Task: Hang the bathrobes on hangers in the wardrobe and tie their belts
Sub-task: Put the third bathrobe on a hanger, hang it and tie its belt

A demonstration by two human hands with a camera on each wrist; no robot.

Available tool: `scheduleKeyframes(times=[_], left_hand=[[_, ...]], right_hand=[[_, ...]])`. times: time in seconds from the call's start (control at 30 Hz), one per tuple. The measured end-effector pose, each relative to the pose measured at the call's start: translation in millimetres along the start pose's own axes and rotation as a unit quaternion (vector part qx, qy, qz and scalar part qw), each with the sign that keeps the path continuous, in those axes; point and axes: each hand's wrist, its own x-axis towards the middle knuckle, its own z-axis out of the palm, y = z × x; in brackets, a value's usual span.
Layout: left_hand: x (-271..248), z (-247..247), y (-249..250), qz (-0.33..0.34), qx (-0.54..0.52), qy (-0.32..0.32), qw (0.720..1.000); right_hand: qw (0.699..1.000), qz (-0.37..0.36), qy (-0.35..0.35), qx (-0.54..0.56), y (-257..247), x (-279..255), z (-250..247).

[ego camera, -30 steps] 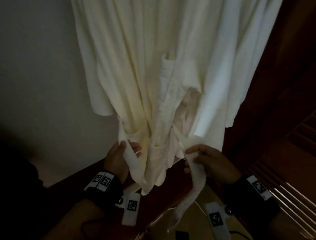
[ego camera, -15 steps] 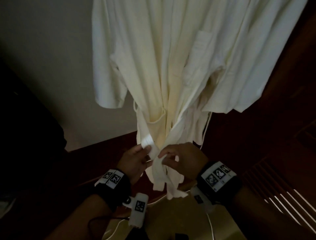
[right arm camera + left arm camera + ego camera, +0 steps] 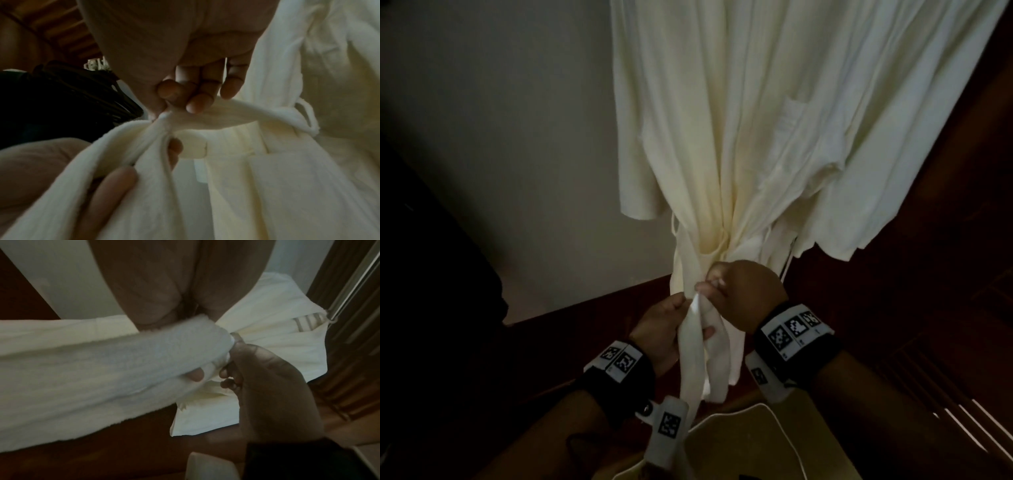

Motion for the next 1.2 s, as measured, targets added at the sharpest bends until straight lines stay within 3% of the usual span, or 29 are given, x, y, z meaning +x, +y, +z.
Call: scheduleKeyframes(times=[0.17,0.47,0.53,0.63,0.7,0.8,0.87,0.97,1.07,1.1,1.17,1.2], left_hand=[[26.0,-18.4,28.8,0.012,0.031,-0.013,0.999],[74.8,-41.6,48.2,0.043,0.088,-0.12,0.988],[80.8,-47.9,49.8,0.066,0.165,-0.139,0.974],[86.7,-53.3,47.5,0.128,0.345,-0.118,0.922],[90.5,-55.7,47.7,0.136,0.347,-0.12,0.92],[91.5,-53.4,53.7,0.098,0.262,-0.08,0.957],[90.8,-52.2,59.8,0.073,0.241,-0.092,0.963],[93.1,-54.0,74.2,0.06,0.249,-0.134,0.957],[99.0,-54.2,95.7,0.072,0.274,-0.117,0.952],[101.9,-55.0,103.6,0.095,0.305,-0.101,0.942],[111.1,-62.5,113.9,0.146,0.389,-0.071,0.907],[115.5,-67.3,116.2,0.154,0.42,-0.052,0.893]], right_hand=[[0.999,0.024,-0.018,0.019,0.8,23.1,10.2],[0.995,0.098,-0.006,-0.01,-5.7,65.3,23.9],[0.992,0.128,0.007,0.012,-6.8,67.8,30.3],[0.986,0.157,0.005,0.06,-6.5,71.6,39.4],[0.974,0.175,0.011,0.146,-6.5,76.4,43.7],[0.917,0.26,0.101,0.286,0.8,81.6,51.9],[0.873,0.323,0.128,0.343,9.4,78.1,62.8],[0.802,0.367,0.06,0.468,7.9,72.6,79.8],[0.674,0.394,0.007,0.626,-1.5,57.6,83.6],[0.664,0.387,-0.001,0.64,-4.7,52.7,78.2],[0.682,0.362,0.025,0.635,-7.8,45.6,53.5],[0.677,0.335,0.041,0.654,-7.0,42.9,38.8]])
